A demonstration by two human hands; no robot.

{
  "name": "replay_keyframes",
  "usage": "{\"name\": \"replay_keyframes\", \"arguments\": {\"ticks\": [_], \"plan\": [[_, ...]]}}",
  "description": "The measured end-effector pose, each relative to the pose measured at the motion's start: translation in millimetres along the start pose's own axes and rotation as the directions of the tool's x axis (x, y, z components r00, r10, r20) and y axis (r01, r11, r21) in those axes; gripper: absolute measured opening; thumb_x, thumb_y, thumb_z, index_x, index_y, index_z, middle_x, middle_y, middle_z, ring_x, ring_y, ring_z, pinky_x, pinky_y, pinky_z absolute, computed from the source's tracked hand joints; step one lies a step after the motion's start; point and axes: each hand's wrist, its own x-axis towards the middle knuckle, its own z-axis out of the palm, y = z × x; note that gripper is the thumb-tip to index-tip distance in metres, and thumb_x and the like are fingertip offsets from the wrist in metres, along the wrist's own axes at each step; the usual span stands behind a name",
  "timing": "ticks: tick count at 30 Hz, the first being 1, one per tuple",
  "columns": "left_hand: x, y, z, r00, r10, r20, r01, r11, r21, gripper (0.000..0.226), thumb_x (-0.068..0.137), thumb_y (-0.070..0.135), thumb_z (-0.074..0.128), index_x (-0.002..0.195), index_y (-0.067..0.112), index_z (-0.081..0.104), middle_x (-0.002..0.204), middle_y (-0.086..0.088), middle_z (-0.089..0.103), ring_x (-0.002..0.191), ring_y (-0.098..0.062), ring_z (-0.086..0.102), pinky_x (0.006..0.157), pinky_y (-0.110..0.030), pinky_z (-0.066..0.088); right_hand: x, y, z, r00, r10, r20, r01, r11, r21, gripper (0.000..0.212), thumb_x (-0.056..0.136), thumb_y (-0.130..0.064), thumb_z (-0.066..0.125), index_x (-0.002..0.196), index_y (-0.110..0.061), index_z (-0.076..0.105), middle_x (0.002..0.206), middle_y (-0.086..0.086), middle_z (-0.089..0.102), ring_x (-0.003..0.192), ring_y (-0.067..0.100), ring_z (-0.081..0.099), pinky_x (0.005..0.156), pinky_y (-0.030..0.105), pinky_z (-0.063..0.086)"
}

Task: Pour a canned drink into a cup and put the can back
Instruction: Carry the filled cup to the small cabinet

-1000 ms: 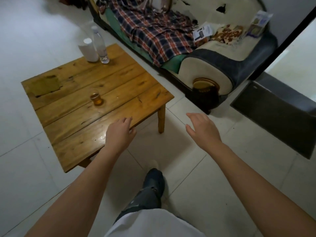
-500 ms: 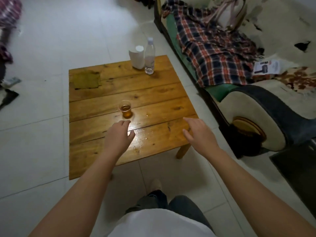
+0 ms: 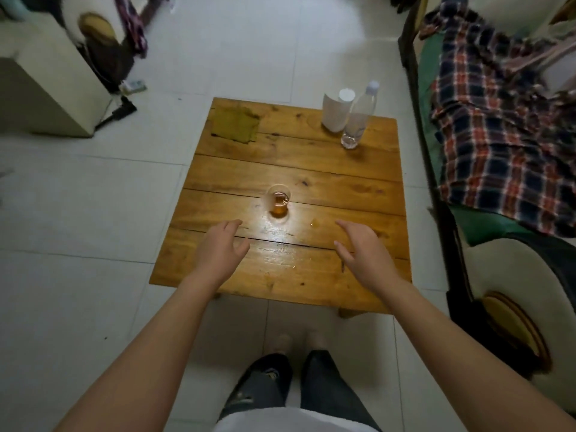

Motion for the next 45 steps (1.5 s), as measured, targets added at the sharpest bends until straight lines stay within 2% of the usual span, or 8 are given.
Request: {"name": "replay_keyframes", "arguments": {"ticks": [8,14,21,25,32,37,42,45], "plan": [[21,8,30,0.988,-0.155,-0.028,0.150,0.980,-0.134,0.052,0.091,0.028,0.054,0.139,0.015,0.038,0.141,-0.004,0.043,0.129,-0.022,0.042,0.103,-0.037,0.040,54,26,17,0.994,-0.052,0.096,0.039,0.990,0.137,0.050,0.092,-0.028,0.052,0.138,-0.018,0.037,0.139,0.000,0.046,0.129,0.016,0.040,0.105,0.032,0.036],[62,-3,68,0.975,-0.221,-0.019,0.218,0.970,-0.106,0.056,0.091,0.028,0.053,0.142,0.017,0.032,0.147,-0.003,0.037,0.135,-0.021,0.034,0.107,-0.038,0.034,108,42,63,0.990,-0.024,0.137,-0.019,0.952,0.304,0.057,0.087,-0.026,0.061,0.138,-0.019,0.037,0.137,-0.002,0.048,0.123,0.012,0.045,0.101,0.030,0.039],[107,-45,134,0.956,-0.284,0.071,0.288,0.956,-0.048,0.061,0.092,0.030,0.052,0.145,0.019,0.025,0.151,-0.003,0.029,0.139,-0.021,0.027,0.112,-0.039,0.028,166,58,128,0.983,0.033,0.181,-0.118,0.868,0.482,0.072,0.079,-0.023,0.070,0.140,-0.021,0.032,0.134,-0.003,0.049,0.117,0.009,0.048,0.098,0.032,0.043],[116,-63,164,0.950,-0.301,0.085,0.302,0.953,-0.006,0.068,0.092,0.034,0.051,0.148,0.022,0.015,0.156,-0.001,0.016,0.144,-0.019,0.012,0.117,-0.037,0.014,191,60,156,0.981,0.035,0.193,-0.140,0.815,0.562,0.080,0.075,-0.018,0.074,0.141,-0.022,0.029,0.138,-0.003,0.045,0.118,0.010,0.046,0.094,0.027,0.043],[124,-71,188,0.959,-0.277,0.059,0.276,0.961,0.028,0.069,0.093,0.036,0.048,0.148,0.022,0.009,0.158,0.001,0.005,0.145,-0.015,0.000,0.117,-0.035,0.002,214,51,180,0.983,-0.014,0.181,-0.097,0.803,0.588,0.089,0.070,-0.016,0.078,0.142,-0.022,0.027,0.143,-0.002,0.039,0.125,0.015,0.043,0.105,0.038,0.039],[122,-72,191,0.962,-0.267,0.049,0.266,0.963,0.033,0.068,0.094,0.036,0.045,0.148,0.023,0.007,0.158,0.003,0.001,0.145,-0.013,-0.003,0.117,-0.035,0.000,222,45,188,0.992,-0.029,0.119,-0.046,0.813,0.581,0.090,0.069,-0.014,0.079,0.142,-0.019,0.026,0.143,-0.003,0.040,0.125,0.004,0.038,0.101,0.020,0.030],[123,-73,190,0.965,-0.254,0.065,0.253,0.967,0.028,0.067,0.094,0.034,0.045,0.148,0.022,0.008,0.158,0.003,0.001,0.145,-0.014,-0.004,0.118,-0.037,0.000,230,41,197,0.997,-0.025,0.072,-0.022,0.804,0.594,0.085,0.067,-0.014,0.080,0.138,-0.017,0.032,0.137,-0.001,0.045,0.118,0.005,0.044,0.102,0.025,0.038],[122,-73,190,0.967,-0.249,0.062,0.247,0.969,0.030,0.067,0.094,0.033,0.045,0.148,0.022,0.008,0.158,0.003,0.001,0.145,-0.013,-0.004,0.118,-0.036,-0.001,231,39,200,0.998,-0.022,0.058,-0.017,0.797,0.604,0.082,0.067,-0.014,0.080,0.135,-0.016,0.034,0.132,-0.001,0.047,0.112,0.003,0.046,0.097,0.019,0.038]]}}
